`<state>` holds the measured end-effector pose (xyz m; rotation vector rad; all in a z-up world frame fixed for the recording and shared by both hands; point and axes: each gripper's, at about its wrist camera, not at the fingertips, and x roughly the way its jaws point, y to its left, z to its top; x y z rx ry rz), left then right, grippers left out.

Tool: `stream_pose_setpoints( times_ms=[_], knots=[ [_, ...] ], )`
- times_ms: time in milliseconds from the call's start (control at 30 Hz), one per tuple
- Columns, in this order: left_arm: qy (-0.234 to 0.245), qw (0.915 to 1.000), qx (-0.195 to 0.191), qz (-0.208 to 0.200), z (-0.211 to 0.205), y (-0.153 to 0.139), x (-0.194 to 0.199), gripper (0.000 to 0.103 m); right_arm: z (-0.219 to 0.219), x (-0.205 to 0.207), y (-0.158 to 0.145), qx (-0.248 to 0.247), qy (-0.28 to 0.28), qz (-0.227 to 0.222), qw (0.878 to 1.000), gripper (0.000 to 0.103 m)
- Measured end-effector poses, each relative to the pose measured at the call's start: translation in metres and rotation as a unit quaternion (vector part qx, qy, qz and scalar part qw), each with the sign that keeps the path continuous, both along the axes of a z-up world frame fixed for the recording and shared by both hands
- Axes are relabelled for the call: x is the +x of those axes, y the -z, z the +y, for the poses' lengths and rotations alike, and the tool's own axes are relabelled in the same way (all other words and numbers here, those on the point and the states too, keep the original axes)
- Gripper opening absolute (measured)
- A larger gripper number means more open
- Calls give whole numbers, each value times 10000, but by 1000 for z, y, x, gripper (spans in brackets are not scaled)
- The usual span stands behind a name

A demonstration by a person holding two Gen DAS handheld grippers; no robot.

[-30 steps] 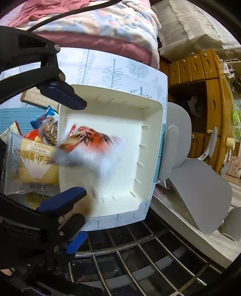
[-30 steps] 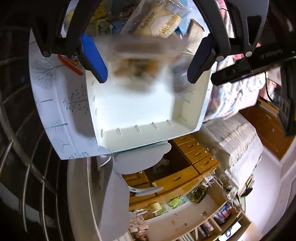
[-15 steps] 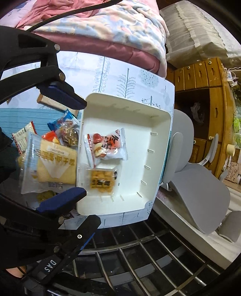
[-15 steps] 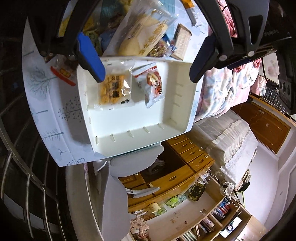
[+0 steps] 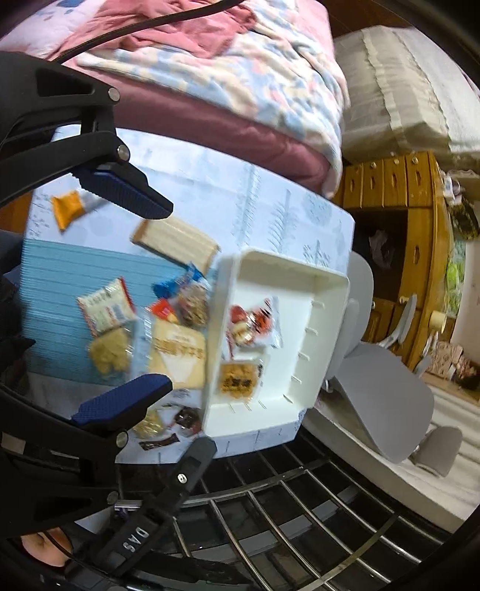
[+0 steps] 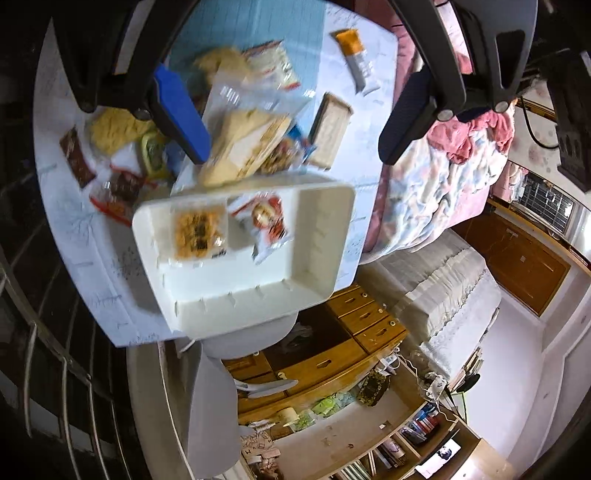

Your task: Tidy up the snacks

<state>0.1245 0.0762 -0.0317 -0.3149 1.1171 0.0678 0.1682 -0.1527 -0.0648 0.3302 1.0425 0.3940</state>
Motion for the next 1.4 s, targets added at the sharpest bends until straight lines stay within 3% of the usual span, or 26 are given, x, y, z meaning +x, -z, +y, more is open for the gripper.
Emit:
stream_pose_setpoints(
  times_ms=[233, 500, 700, 967, 1200, 1400],
  knots=[
    [-429, 9990, -81, 63, 28, 6, -66, 85, 6, -47, 9, 160, -42, 287, 9995, 93],
    [-814, 9958, -255, 333, 52, 33, -123, 85, 2, -83, 24, 244, 9, 595, 9979, 93],
    [-1064, 9914, -343, 674, 63, 61, -142, 85, -4, -85, 52, 610, 229, 1294, 9895, 93],
    [-1455, 9815, -443, 1161, 74, 100, -150, 85, -13, -67, 83, 1086, 666, 2157, 9681, 93],
    [-1865, 9674, -643, 1587, 79, 135, -139, 85, -24, -36, 110, 1122, 1079, 2673, 9510, 93],
    [-2163, 9541, -738, 1935, 78, 167, -118, 85, -30, -6, 129, 975, 1094, 3022, 9419, 93]
  ],
)
